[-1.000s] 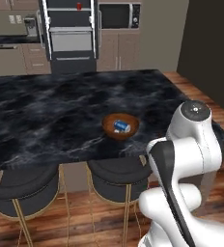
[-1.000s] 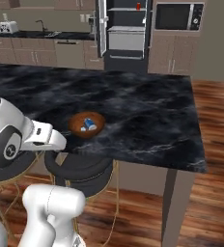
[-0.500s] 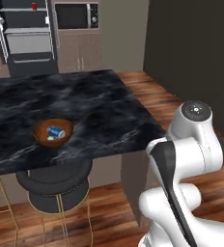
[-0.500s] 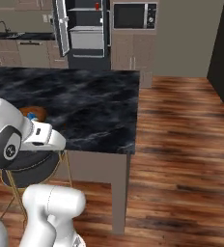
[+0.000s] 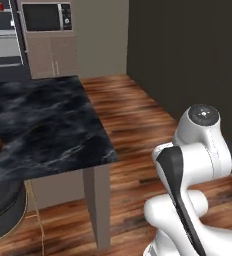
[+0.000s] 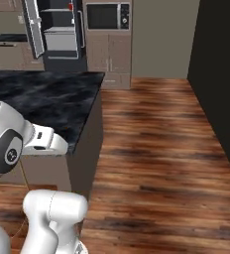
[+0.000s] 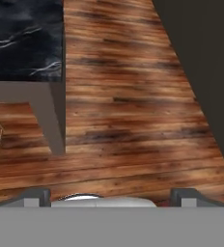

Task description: Open the fridge, grab two sodas, and place both sodas inside the bowl with ice on the dining counter.

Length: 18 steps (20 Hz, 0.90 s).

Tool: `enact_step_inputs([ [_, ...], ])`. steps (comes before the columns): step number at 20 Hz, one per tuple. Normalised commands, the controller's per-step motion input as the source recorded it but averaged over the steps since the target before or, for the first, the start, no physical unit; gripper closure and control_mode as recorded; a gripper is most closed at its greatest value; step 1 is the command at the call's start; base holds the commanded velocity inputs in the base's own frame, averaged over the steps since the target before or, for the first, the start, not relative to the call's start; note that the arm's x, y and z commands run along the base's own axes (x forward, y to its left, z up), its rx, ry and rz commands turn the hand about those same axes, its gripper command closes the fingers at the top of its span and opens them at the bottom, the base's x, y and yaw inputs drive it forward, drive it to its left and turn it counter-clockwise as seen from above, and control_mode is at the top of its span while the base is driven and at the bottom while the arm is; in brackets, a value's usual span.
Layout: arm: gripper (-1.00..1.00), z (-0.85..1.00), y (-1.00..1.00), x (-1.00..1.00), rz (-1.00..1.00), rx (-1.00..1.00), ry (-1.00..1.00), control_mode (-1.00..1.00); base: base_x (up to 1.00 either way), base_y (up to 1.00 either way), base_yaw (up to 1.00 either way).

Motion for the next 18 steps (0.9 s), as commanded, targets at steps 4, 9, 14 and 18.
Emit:
enact_step_inputs([
  [4, -1.00, 0.00, 0.00, 0.00, 0.00, 0.00, 0.00, 1.00, 0.54, -1.00, -0.01],
  [9, -1.00, 0.00, 0.00, 0.00, 0.00, 0.00, 0.00, 1.00, 0.75, -1.00, 0.00],
  [14, -1.00, 0.00, 0.00, 0.00, 0.00, 0.00, 0.00, 1.00, 0.99, -0.93, 0.01],
  [18, -1.00, 0.00, 0.00, 0.00, 0.00, 0.00, 0.00, 1.00, 1.00, -0.68, 0.06],
])
